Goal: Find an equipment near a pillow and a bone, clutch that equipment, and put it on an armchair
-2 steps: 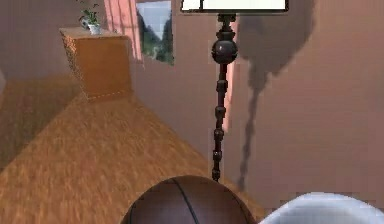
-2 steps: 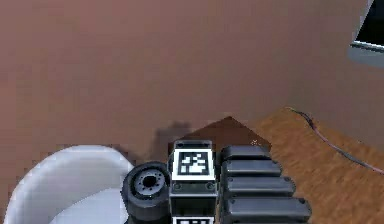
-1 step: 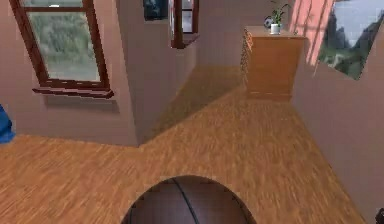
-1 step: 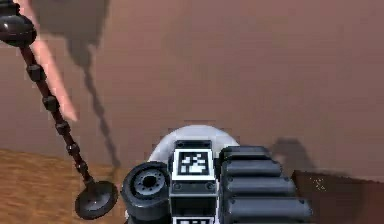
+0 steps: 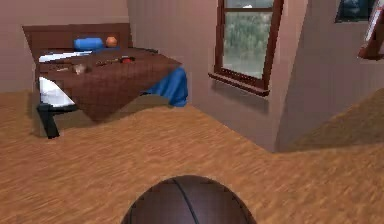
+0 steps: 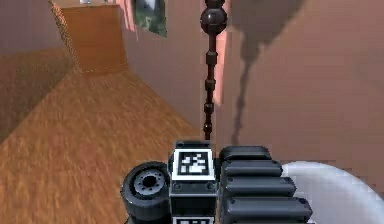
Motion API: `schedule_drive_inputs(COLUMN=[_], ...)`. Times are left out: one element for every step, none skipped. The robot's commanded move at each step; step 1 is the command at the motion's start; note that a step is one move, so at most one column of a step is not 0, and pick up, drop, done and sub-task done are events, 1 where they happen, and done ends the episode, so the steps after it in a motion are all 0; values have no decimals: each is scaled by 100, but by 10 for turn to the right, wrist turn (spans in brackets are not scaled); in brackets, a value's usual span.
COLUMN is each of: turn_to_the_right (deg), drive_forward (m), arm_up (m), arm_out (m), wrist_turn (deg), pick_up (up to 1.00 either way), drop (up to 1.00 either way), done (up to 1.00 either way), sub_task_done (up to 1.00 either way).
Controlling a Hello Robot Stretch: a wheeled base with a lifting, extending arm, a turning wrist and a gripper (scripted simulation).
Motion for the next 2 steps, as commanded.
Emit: schedule_drive_inputs(turn_to_the_right=[-450,-210], drive_forward=[0,0], arm_up=[0,0], arm_out=[0,0], wrist_turn=[0,0], pick_up=[0,0], drop=[0,0], done=[0,0], sub_task_done=[0,0])
